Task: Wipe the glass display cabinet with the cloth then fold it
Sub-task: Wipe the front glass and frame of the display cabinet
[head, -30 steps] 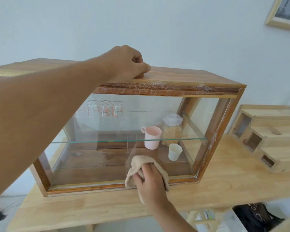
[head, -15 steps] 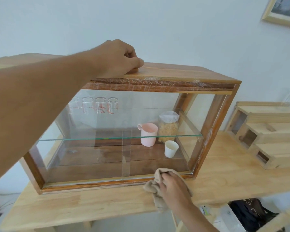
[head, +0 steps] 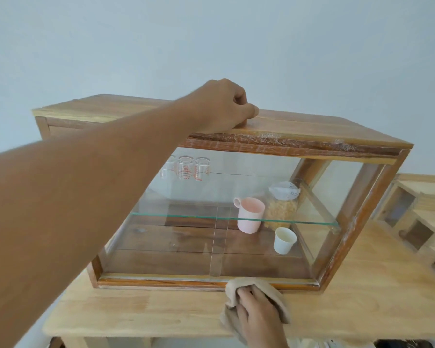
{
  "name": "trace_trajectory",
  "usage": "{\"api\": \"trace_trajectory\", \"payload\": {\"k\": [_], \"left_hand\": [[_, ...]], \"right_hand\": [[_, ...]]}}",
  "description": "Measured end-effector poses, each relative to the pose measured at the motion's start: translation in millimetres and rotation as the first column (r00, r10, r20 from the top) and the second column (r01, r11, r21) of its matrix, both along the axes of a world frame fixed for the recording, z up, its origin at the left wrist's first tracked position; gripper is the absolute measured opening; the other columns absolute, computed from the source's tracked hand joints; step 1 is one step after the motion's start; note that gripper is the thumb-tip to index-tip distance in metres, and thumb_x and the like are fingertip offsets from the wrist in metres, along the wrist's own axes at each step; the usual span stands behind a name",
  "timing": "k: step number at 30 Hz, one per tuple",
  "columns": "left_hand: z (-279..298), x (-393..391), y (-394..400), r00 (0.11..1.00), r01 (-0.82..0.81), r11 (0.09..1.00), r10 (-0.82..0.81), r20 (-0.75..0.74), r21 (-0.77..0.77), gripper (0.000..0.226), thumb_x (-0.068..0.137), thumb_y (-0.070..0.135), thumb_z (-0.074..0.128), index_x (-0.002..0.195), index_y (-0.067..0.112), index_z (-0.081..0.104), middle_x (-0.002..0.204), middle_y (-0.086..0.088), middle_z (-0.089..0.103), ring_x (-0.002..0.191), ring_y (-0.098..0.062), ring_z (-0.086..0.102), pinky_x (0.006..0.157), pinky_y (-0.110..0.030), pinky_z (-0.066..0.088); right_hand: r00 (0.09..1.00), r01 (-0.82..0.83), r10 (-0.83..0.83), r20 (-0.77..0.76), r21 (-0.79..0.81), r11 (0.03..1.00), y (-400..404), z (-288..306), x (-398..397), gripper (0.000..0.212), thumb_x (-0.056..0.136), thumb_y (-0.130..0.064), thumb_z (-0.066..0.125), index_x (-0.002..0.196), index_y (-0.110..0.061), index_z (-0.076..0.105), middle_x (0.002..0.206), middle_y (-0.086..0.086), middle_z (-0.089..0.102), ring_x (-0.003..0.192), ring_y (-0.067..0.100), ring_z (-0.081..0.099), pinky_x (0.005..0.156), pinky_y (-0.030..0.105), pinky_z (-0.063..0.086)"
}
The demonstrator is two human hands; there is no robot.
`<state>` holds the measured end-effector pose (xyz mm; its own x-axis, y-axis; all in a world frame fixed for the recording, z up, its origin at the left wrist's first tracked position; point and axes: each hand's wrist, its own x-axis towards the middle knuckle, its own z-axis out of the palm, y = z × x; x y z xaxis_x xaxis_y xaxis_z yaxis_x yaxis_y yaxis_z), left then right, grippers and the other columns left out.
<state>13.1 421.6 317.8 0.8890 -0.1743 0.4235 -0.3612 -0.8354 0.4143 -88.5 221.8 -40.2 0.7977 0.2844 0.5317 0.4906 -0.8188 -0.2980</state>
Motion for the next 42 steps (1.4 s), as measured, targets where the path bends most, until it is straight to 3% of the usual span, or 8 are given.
{"api": "trace_trajectory", "payload": {"k": [4,11,18,21,25,32,36,42], "left_hand": [[-1.5,-1.6,0.8,0.999,0.037,0.999,-0.037,0.017,-0.034,0.031,0.095,0.049,0.061,0.088,0.022,0.074,0.081,0.011,0.075,0.077,-0.006,0.066,0.061,-0.025,0.042],[-1.9,-6.6,1.4,0.993,0.087,0.990,-0.076,0.095,-0.112,0.038,0.097,0.048,0.057,0.086,0.014,0.068,0.073,0.006,0.067,0.068,-0.012,0.061,0.060,-0.029,0.041],[12.2,-22.9,19.7,0.973,0.227,0.924,-0.200,0.117,-0.309,0.045,0.103,0.049,0.053,0.097,0.008,0.071,0.100,-0.008,0.076,0.088,-0.023,0.068,0.078,-0.038,0.053],[15.9,-33.0,62.8,0.968,0.247,0.963,-0.239,0.079,-0.105,0.040,0.100,0.056,0.053,0.095,0.021,0.071,0.083,0.007,0.067,0.071,-0.012,0.060,0.067,-0.032,0.045],[9.2,-44.2,136.3,0.990,0.138,0.984,-0.141,0.027,0.110,0.035,0.093,0.065,0.057,0.090,0.033,0.073,0.087,0.013,0.073,0.073,-0.002,0.064,0.067,-0.029,0.046],[2.7,-32.1,158.0,1.000,0.024,1.000,-0.024,-0.008,-0.003,0.037,0.091,0.068,0.058,0.093,0.035,0.074,0.095,0.008,0.074,0.090,-0.013,0.066,0.076,-0.030,0.046],[2.8,-32.8,158.9,0.999,-0.031,0.999,0.031,-0.037,0.010,0.042,0.089,0.071,0.057,0.094,0.033,0.075,0.098,0.006,0.074,0.093,-0.014,0.066,0.078,-0.028,0.047],[3.9,-35.5,154.7,0.997,-0.027,0.999,0.026,-0.076,-0.022,0.053,0.075,0.080,0.057,0.092,0.032,0.075,0.094,0.001,0.075,0.088,-0.022,0.068,0.080,-0.034,0.049]], "right_hand": [[0.992,-0.105,0.111,-0.056,0.093,0.990,61.7,-9.9,-7.5,0.047,0.028,0.005,0.102,0.059,-0.015,0.072,0.071,-0.012,0.059,0.059,0.003,0.057,0.059,0.003,0.037],[0.960,0.047,-0.116,0.256,0.261,0.964,94.7,31.3,27.1,0.025,0.067,-0.015,0.088,0.088,-0.009,0.075,0.082,0.009,0.074,0.074,0.026,0.072,0.059,0.028,0.057],[0.852,0.021,-0.261,0.454,0.467,0.884,117.2,149.9,39.4,0.046,0.075,-0.029,0.088,0.105,-0.009,0.058,0.097,0.007,0.065,0.101,0.020,0.056,0.105,0.004,0.026],[0.830,0.001,-0.268,0.489,0.480,0.877,122.2,178.9,41.4,0.045,0.076,-0.030,0.087,0.104,-0.012,0.058,0.100,0.005,0.064,0.103,0.017,0.054,0.101,-0.001,0.022],[0.789,-0.013,-0.249,0.561,0.422,0.906,122.9,157.7,43.4,0.037,0.078,-0.023,0.086,0.100,-0.016,0.057,0.095,0.003,0.065,0.095,0.018,0.058,0.094,0.010,0.037],[0.892,0.014,-0.182,0.413,0.377,0.926,133.2,25.5,32.4,0.023,0.083,-0.030,0.065,0.103,-0.018,0.062,0.081,0.006,0.073,0.079,0.017,0.064,0.071,0.025,0.051],[0.911,0.101,-0.208,0.356,0.296,0.950,132.1,-25.2,25.2,0.030,0.088,-0.036,0.072,0.074,-0.010,0.076,0.072,0.004,0.072,0.069,0.018,0.065,0.063,0.023,0.050],[0.901,-0.046,-0.161,0.402,0.458,0.888,145.2,29.4,28.7,0.010,0.087,-0.029,0.063,0.089,-0.019,0.066,0.074,0.004,0.070,0.071,0.017,0.063,0.064,0.025,0.048]]}}
